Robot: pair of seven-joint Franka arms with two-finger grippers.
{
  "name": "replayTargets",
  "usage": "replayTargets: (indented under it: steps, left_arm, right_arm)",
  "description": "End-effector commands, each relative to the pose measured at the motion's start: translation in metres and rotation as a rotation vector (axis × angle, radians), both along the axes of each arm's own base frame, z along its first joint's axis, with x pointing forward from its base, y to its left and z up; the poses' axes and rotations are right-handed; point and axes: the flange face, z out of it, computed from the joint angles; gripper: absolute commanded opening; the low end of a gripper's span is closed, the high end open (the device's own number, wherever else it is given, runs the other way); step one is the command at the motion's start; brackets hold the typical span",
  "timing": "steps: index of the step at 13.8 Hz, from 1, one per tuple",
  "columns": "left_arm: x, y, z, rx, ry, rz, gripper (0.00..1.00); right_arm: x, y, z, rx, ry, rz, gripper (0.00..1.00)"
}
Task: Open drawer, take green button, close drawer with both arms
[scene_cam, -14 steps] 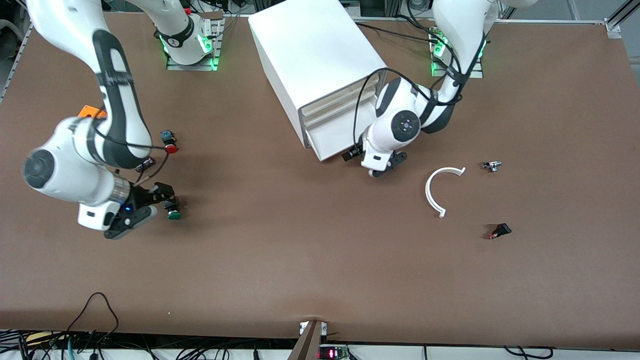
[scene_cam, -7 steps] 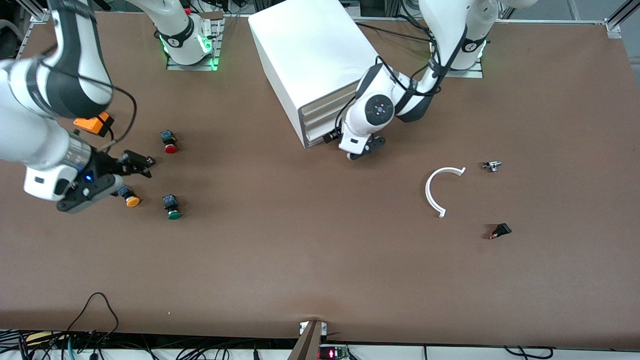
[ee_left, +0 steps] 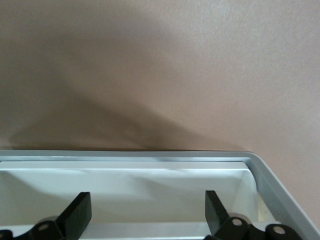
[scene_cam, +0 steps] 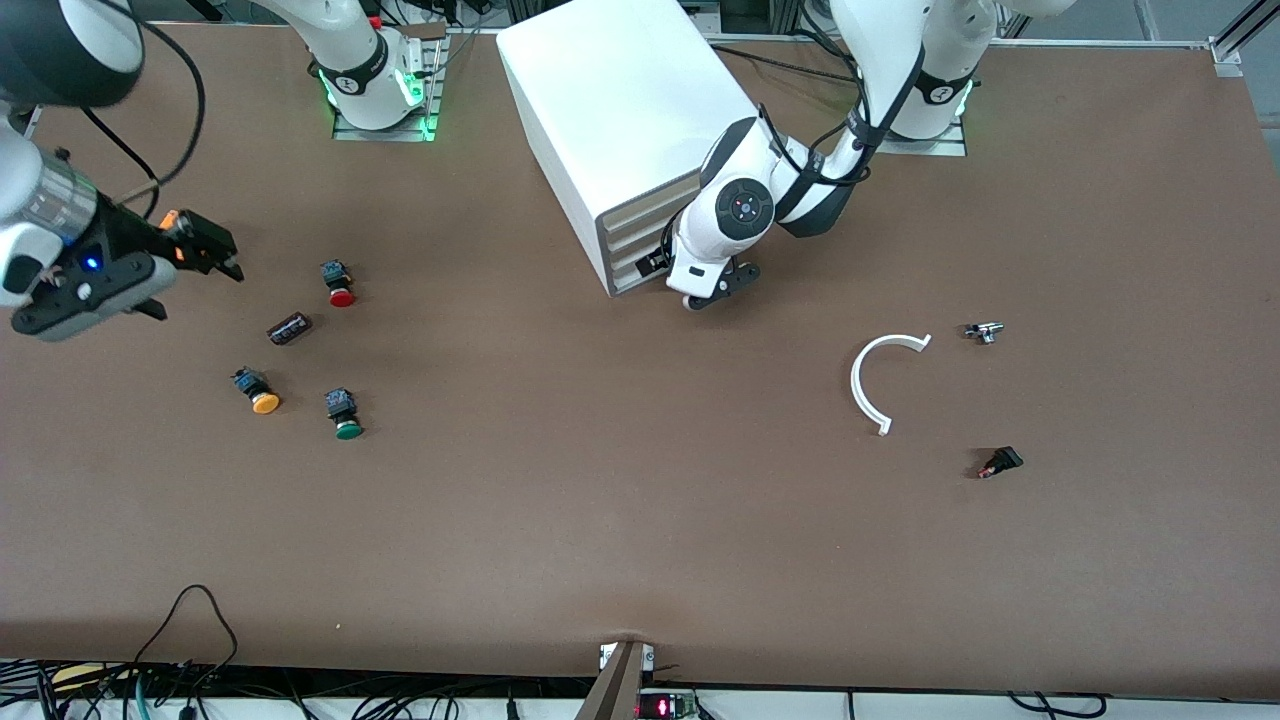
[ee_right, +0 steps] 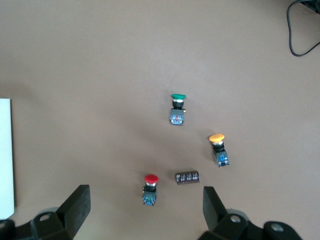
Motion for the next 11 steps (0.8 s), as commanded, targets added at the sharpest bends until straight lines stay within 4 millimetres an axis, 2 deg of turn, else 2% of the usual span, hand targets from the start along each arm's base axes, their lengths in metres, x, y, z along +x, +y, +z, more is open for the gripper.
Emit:
replayTargets:
  steps: [1,4,8,11]
  left_arm:
    - [0.036,0.031,0.025,-0.045,-0.043,0.020,1.00]
    - [0.080,0.095,0.057,-0.044,-0.025,-0.022,1.00]
    - [0.148,0.210,0.112,-0.044,0.029,-0.151,1.00]
    - [0.174,0.286,0.148,-0.030,0.042,-0.232,1.00]
  right_arm:
    - [-0.015,0.000,0.011,-0.019,0.016,-0.002,1.00]
    - [-0.018,0.000,0.013,-0.043,0.015,0.010,1.00]
    - [-0.018,-0.004,0.014,-0.043,0.013,0.012,1.00]
    - [-0.020,-0.010,0.019,-0.043,0.006,0.003,1.00]
